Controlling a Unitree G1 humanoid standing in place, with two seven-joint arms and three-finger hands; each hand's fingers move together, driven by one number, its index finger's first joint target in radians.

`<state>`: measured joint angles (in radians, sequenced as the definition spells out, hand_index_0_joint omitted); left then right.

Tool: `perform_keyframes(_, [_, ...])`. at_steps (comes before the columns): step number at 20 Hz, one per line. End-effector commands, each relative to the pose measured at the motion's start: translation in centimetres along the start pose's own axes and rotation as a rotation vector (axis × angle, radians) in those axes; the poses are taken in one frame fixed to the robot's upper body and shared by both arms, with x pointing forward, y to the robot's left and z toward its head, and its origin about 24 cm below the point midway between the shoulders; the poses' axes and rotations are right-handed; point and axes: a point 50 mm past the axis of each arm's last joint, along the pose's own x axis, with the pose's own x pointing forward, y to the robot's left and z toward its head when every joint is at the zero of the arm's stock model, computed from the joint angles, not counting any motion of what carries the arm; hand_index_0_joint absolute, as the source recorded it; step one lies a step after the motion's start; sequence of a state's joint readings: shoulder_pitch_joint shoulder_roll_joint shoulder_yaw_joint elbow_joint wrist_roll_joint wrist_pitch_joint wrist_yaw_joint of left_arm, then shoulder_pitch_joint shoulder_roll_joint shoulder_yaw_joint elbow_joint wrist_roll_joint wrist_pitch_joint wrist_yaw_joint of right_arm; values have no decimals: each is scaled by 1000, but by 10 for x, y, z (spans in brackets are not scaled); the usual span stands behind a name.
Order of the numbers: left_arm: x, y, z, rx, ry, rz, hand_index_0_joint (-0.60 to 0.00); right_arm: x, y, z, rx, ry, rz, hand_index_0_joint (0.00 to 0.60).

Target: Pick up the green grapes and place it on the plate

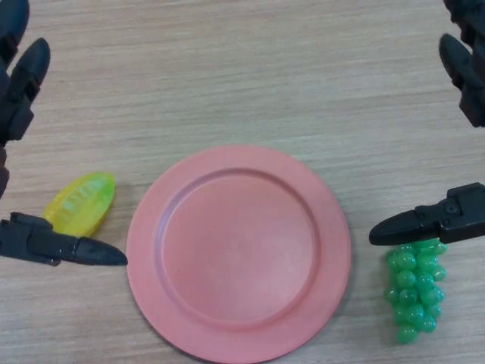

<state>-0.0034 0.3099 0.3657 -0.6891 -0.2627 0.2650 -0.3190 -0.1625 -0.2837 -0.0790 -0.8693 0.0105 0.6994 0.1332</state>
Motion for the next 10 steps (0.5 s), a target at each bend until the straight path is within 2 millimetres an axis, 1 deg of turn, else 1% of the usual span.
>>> perform_keyframes(1, [-4, 4, 26, 82, -165, -13, 0, -4, -8, 27, -52, -191, -64, 0])
perform_keyframes(7, [-9, 5, 26, 79, -165, 3, 0, -3, -5, 31, -67, -199, -55, 0])
perform_keyframes(9, [-10, 5, 26, 83, -163, 5, 0, -4, -4, 25, -108, -186, -49, 0])
perform_keyframes(10, [-10, 5, 26, 85, -162, 7, 0, -4, -3, 18, -149, -165, -47, 0])
